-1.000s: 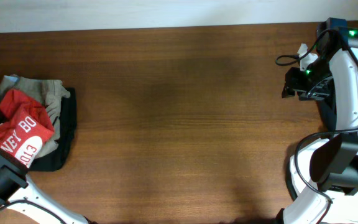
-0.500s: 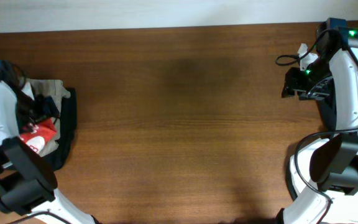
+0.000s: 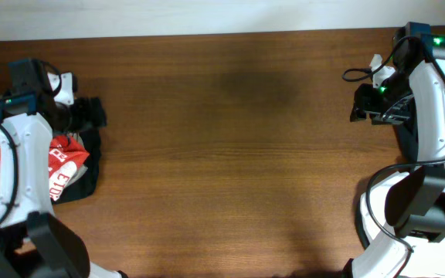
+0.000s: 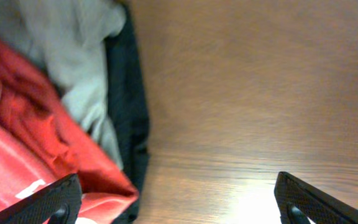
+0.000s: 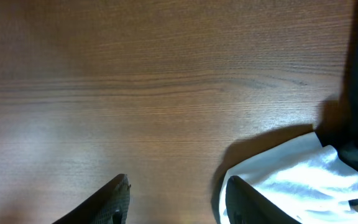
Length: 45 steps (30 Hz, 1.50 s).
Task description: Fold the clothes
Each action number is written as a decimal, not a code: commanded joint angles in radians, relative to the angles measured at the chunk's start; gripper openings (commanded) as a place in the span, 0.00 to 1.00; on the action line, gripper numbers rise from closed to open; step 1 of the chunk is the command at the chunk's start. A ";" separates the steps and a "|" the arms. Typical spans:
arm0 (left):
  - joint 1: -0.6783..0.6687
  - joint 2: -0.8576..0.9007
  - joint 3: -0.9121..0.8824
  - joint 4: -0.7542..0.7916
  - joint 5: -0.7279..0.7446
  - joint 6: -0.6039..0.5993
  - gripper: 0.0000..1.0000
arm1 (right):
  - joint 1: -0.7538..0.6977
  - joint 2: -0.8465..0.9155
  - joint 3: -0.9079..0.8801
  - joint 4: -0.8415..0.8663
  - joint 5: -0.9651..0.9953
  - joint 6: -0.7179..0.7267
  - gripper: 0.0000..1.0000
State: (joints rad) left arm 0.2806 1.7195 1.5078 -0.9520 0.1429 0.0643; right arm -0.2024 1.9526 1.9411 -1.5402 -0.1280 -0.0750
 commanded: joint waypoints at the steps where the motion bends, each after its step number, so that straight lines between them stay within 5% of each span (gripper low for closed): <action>1: -0.059 -0.014 0.011 0.004 0.026 0.029 0.99 | -0.002 -0.031 0.014 -0.001 0.008 0.000 0.54; 3: -0.081 -0.019 0.025 0.001 0.026 0.079 0.99 | -0.001 -0.031 0.014 0.000 0.000 0.000 0.63; 6: -0.272 -0.026 0.065 0.047 -0.018 0.201 0.99 | -0.001 -0.031 0.014 0.074 -0.225 0.000 0.99; 9: -0.326 -0.016 0.065 -0.080 -0.128 0.132 0.99 | -0.003 -0.031 0.014 0.057 -0.108 0.000 0.99; 13: -0.138 -0.020 0.065 -0.413 -0.146 -0.076 0.99 | -0.003 -0.036 0.003 -0.159 -0.018 0.004 0.99; 15: -0.108 -0.031 0.061 -0.539 -0.101 -0.080 0.99 | -0.003 -0.131 -0.151 -0.159 -0.016 0.011 0.99; 19: -0.154 -0.302 -0.076 -0.377 -0.106 -0.078 0.99 | -0.003 -0.481 -0.485 0.052 -0.019 0.012 0.99; 25: -0.156 -1.011 -0.671 0.143 -0.080 -0.072 0.99 | -0.001 -1.245 -0.890 0.517 0.010 0.030 0.99; 28: -0.156 -1.091 -0.790 0.216 -0.079 -0.072 0.99 | -0.001 -1.321 -0.904 0.520 0.009 0.030 0.98; 41: -0.156 -1.080 -0.796 0.207 -0.079 -0.072 0.99 | 0.034 -1.341 -0.911 0.507 0.009 0.030 0.99; 45: -0.156 -1.080 -0.796 0.207 -0.079 -0.072 0.99 | 0.167 -1.505 -0.983 0.530 0.051 0.003 0.99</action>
State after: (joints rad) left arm 0.1246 0.6395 0.7158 -0.7483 0.0528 -0.0017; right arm -0.0971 0.5388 1.0195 -1.0424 -0.1112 -0.0566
